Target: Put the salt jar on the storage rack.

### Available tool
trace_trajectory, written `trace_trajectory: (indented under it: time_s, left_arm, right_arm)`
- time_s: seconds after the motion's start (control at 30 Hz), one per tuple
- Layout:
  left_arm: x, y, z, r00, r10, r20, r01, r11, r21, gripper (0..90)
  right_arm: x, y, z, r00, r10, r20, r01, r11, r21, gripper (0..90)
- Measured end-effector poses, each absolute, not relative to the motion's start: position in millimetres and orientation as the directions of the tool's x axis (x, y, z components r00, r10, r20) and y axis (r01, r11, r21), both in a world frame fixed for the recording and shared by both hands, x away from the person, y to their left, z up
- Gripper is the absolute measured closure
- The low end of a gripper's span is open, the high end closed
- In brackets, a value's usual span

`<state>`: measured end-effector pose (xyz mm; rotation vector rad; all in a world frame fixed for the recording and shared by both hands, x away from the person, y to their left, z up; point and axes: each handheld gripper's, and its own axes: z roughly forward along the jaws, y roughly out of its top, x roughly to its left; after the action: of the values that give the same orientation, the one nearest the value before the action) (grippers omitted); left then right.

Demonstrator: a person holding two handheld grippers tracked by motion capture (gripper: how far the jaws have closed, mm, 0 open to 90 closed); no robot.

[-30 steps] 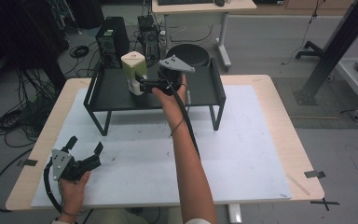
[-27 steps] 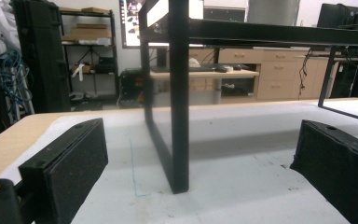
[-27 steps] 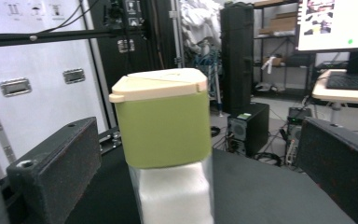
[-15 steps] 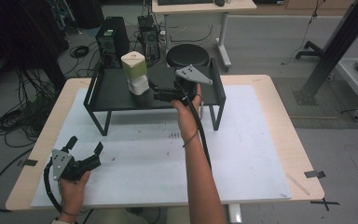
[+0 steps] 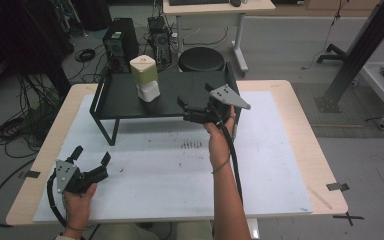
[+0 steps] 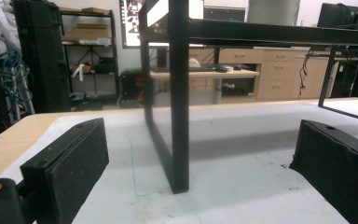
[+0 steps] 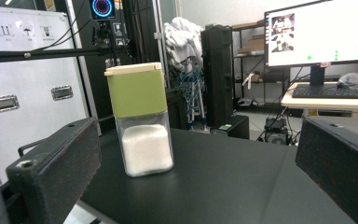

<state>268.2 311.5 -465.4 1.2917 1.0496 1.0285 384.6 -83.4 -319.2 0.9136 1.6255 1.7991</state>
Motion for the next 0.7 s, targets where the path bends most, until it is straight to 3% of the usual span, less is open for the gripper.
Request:
trace_trajectory:
  time_s: [0.4,0.7]
  left_arm:
    - [268,312,-465,0.223,0.975,-0.019,0.001,0.020,1.000,2.5]
    - [268,312,-465,0.222,0.975,-0.019,0.002,0.019,1.000,2.6]
  right_arm:
    - [350,-115,-340,-0.586,0.799,0.134,0.025,-0.147,0.989,0.3]
    - [320,-142,-374,-0.516,0.849,0.112,0.005,-0.128,0.992,0.2]
